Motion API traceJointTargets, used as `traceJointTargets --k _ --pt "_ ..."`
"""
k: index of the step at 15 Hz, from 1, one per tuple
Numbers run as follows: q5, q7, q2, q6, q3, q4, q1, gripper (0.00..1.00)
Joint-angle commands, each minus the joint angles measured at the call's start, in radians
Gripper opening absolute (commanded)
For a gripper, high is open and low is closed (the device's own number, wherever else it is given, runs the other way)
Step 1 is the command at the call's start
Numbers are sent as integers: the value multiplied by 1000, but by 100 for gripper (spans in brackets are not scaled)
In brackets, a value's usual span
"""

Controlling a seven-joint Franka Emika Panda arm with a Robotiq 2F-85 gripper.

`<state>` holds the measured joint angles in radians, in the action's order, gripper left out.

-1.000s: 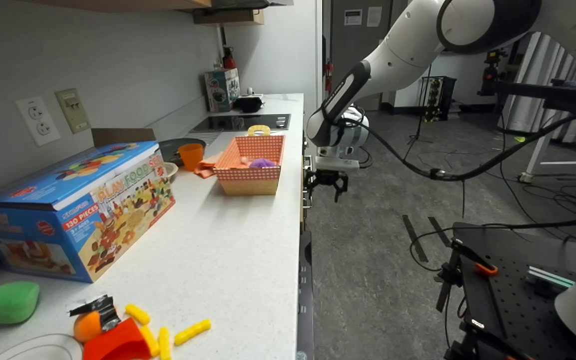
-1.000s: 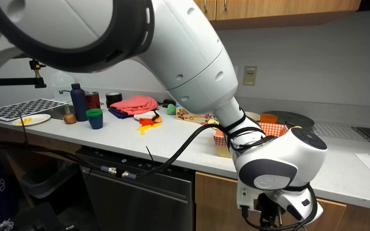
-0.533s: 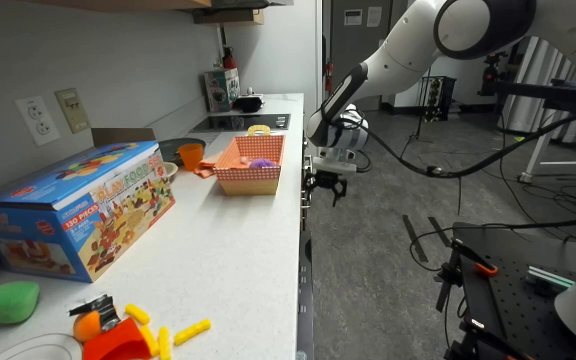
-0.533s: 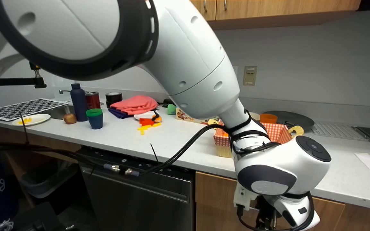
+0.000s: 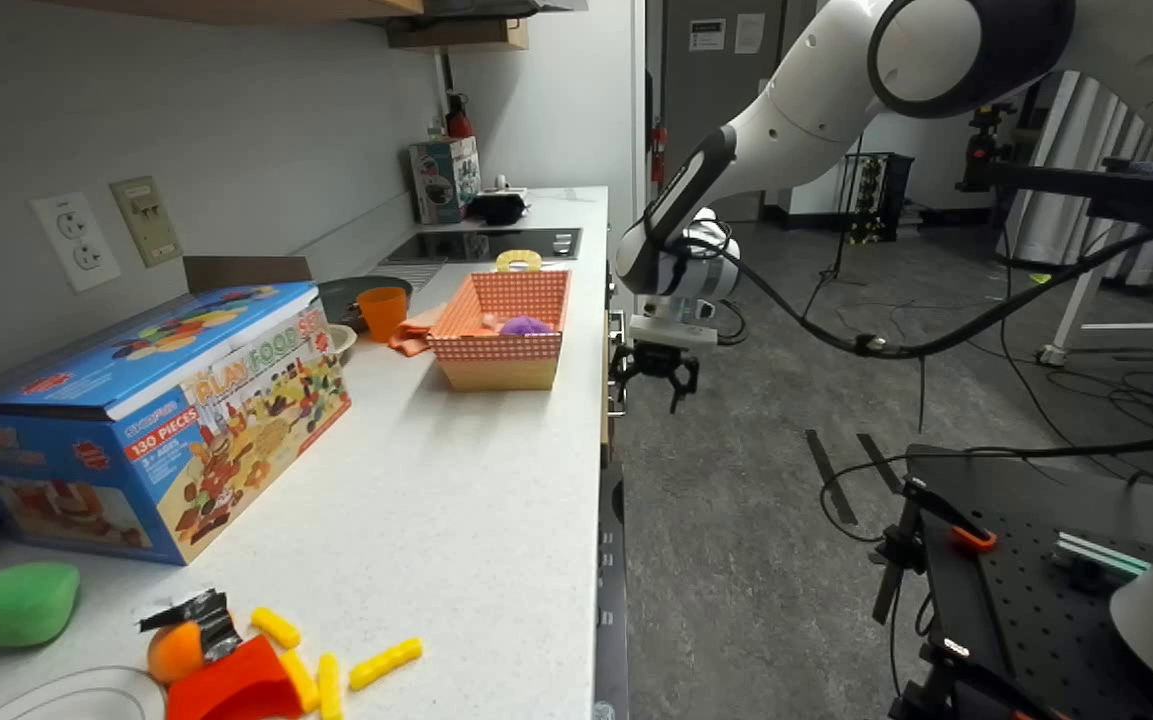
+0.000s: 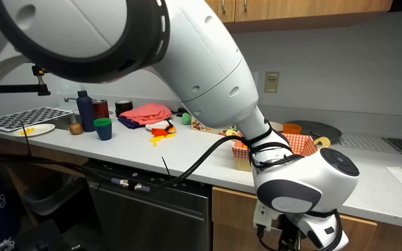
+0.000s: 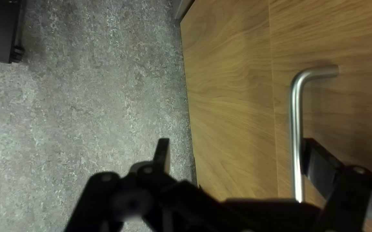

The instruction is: Open the drawer, remove the pineapple and watermelon plush toy from the drawer and put them in the basket then close the drawer

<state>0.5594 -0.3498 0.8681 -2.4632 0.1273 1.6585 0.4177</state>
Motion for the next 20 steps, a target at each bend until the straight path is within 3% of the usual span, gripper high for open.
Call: traceJointTargets --k 1,20 --pt "-71 -33 31 -6 88 70 -36 100" --pt "15 312 -140 -139 180 407 56 100"
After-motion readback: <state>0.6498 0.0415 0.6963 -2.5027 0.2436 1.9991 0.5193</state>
